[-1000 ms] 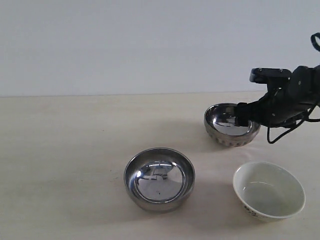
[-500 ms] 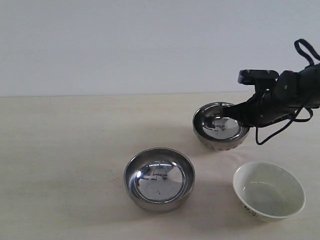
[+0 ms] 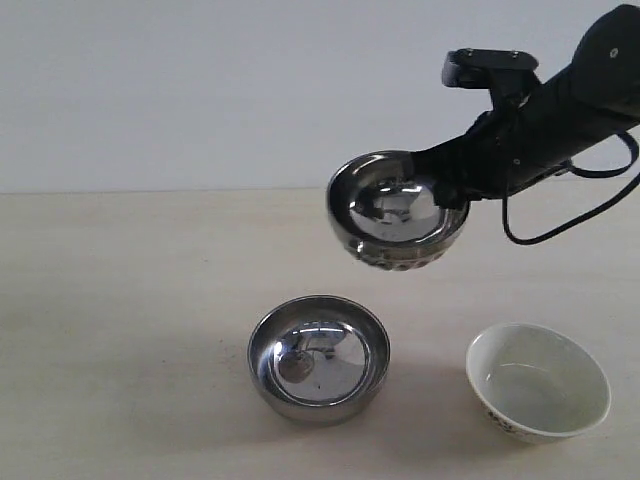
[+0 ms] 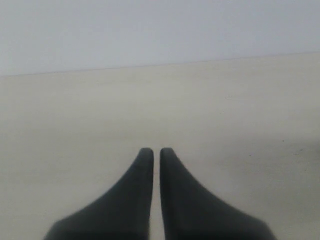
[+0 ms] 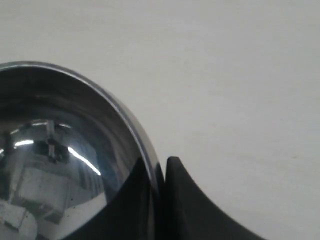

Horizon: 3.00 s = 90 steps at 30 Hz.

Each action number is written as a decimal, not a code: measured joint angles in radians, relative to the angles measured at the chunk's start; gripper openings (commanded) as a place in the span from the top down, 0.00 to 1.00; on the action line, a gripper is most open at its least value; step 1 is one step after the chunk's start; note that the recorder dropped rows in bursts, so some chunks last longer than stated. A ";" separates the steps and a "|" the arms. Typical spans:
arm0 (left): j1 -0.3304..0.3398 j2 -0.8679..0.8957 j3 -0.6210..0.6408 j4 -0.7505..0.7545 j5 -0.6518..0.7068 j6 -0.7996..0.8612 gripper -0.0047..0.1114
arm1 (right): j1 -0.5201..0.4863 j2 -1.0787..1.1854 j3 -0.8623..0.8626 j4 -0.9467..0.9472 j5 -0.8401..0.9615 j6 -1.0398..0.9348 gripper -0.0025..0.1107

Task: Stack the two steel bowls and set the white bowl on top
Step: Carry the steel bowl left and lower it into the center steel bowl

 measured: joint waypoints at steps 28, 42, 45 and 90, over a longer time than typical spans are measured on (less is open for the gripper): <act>0.000 0.000 0.000 0.000 0.000 0.000 0.92 | 0.201 0.057 0.146 0.113 -0.013 -0.112 0.98; 0.000 0.000 0.000 0.000 0.000 0.000 0.92 | 0.201 0.127 0.148 0.113 -0.100 -0.135 0.98; 0.000 0.000 0.000 0.000 0.000 0.000 0.92 | 0.201 0.140 0.148 0.113 -0.114 -0.135 0.98; 0.000 0.000 0.000 0.000 0.000 0.000 0.92 | 0.201 0.108 0.148 0.152 -0.073 -0.173 0.98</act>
